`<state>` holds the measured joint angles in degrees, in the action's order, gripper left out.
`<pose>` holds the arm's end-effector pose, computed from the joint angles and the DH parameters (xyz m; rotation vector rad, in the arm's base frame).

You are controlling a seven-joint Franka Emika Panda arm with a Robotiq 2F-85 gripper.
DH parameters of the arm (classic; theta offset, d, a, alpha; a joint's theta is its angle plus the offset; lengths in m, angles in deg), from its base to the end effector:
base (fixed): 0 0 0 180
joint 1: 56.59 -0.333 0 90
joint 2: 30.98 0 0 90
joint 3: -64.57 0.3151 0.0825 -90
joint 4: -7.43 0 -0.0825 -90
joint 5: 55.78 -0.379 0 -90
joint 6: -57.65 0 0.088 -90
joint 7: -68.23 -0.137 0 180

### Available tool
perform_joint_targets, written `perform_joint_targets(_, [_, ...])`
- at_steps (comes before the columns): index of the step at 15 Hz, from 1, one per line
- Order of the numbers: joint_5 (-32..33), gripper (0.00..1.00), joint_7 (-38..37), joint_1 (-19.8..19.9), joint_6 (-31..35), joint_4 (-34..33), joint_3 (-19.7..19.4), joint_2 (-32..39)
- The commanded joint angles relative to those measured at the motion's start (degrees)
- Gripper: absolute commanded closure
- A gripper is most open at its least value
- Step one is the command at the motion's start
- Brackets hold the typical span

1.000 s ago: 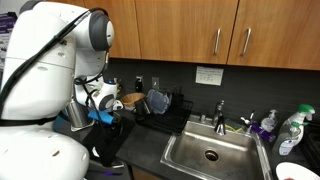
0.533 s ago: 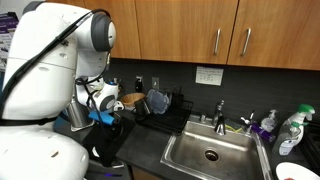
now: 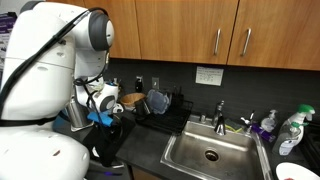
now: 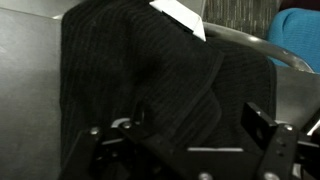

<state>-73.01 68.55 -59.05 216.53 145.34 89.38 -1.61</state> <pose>0.4075 0.2304 0.0888 -2.8564 -0.2211 0.2800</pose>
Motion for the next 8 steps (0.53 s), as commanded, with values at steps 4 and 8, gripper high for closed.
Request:
perform_joint_targets(4, [-1.4,0.0,1.3,0.3,-2.4,0.1,-1.5,-0.9])
perform_joint_targets(8, [-0.4,0.0,1.4,-0.4,-2.7,-0.9,-2.4,-0.6])
